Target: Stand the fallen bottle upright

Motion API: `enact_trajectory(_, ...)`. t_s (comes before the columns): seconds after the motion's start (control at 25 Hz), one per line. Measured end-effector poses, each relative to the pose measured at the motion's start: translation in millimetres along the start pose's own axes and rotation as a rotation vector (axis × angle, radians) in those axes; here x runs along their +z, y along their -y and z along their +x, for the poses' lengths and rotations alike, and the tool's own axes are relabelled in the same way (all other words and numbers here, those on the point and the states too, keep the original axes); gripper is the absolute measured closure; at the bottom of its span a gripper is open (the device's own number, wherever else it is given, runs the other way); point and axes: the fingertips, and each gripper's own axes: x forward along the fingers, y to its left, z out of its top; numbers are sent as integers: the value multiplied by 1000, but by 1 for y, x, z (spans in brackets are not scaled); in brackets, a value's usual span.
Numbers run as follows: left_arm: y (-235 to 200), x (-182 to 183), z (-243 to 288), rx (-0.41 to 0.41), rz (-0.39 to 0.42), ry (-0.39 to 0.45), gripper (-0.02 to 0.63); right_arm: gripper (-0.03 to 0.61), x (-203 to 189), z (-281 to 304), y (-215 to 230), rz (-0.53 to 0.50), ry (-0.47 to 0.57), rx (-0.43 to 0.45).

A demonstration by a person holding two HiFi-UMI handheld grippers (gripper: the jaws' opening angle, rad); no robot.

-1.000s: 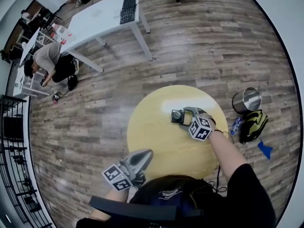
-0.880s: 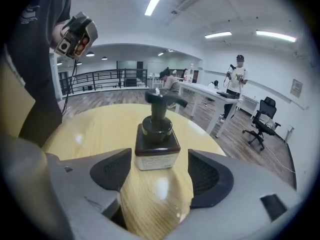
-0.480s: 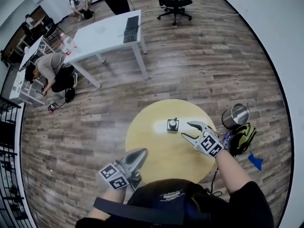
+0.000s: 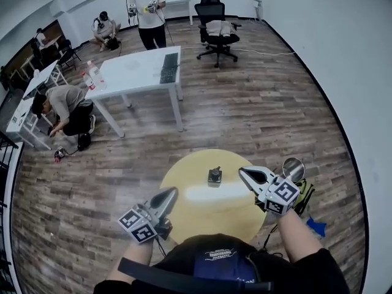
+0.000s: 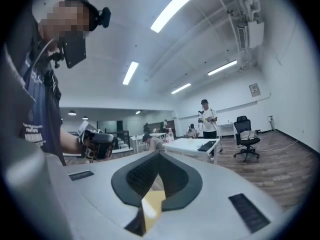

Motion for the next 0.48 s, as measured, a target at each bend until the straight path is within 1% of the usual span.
enact_trajectory(0.12, 12, 21, 0, -2, 44, 23, 603, 578, 37, -20, -10, 26, 82, -7)
enact_trajectory(0.24, 28, 39, -5, -2, 81, 40, 603, 578, 62, -41, -25, 47, 136, -28)
enact_trajectory(0.36, 46, 49, -8, -16, 106, 45, 603, 578, 78, -61, -36, 79, 179, -53)
enact_trajectory(0.48, 61, 55, -8, -37, 117, 50, 603, 575, 79, -76, -41, 62, 164, -82)
